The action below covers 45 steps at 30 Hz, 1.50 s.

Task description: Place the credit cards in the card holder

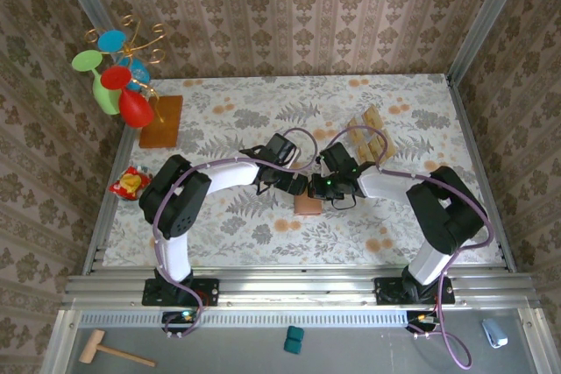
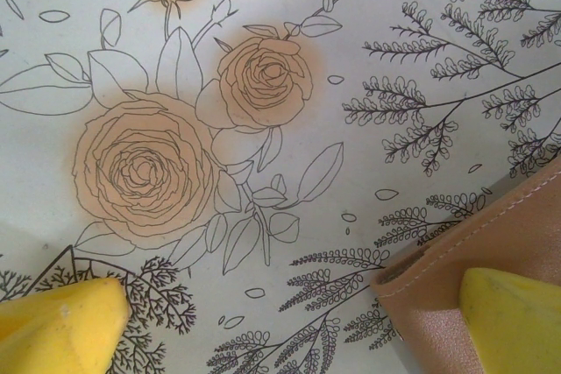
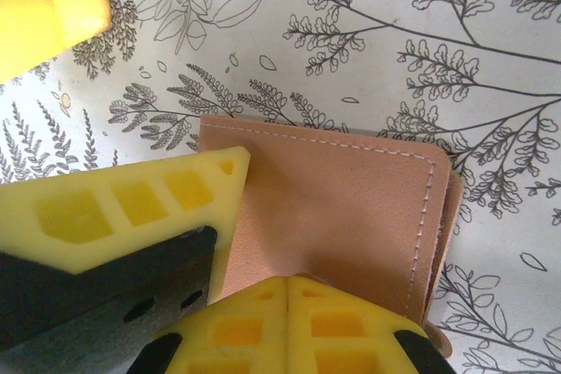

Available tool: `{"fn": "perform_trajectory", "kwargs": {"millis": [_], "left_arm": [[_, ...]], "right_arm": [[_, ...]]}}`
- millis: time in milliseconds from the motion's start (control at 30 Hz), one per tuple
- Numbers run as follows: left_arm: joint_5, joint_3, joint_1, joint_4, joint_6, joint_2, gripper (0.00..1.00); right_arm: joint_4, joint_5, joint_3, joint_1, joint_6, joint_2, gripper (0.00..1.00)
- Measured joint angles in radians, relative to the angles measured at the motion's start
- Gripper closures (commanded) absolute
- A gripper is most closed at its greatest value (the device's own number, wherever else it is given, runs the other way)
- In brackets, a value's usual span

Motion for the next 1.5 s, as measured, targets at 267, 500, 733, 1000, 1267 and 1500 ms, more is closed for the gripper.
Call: {"fn": "perform_trajectory", "kwargs": {"millis": [267,500,733,1000,1267,1500], "left_arm": [[0.000,0.000,0.001,0.000,0.000,0.000,0.00],[0.008,-0.001,0.008,-0.002,-0.007,-0.004,0.00],[0.032,-0.001,0.024,-0.005,-0.026,-0.015,0.00],[0.038,0.000,0.108,-0.032,-0.056,-0.102,0.00],[0.009,-0.050,0.216,0.007,-0.067,-0.362,0.00],[-0.143,-0.274,0.281,0.109,-0.029,-0.644,0.00]], "right_arm": [[0.007,-0.012,-0.001,-0.003,0.015,0.000,0.96],[-0.014,-0.032,0.005,-0.005,0.026,-0.012,0.67],[-0.085,-0.055,0.026,-0.008,0.019,-0.077,0.39],[-0.157,-0.048,0.052,-0.024,0.005,-0.300,0.00],[-0.242,0.032,-0.008,-0.195,-0.012,-0.574,0.00],[-0.306,0.331,-0.023,-0.299,-0.082,-0.756,0.00]]}}
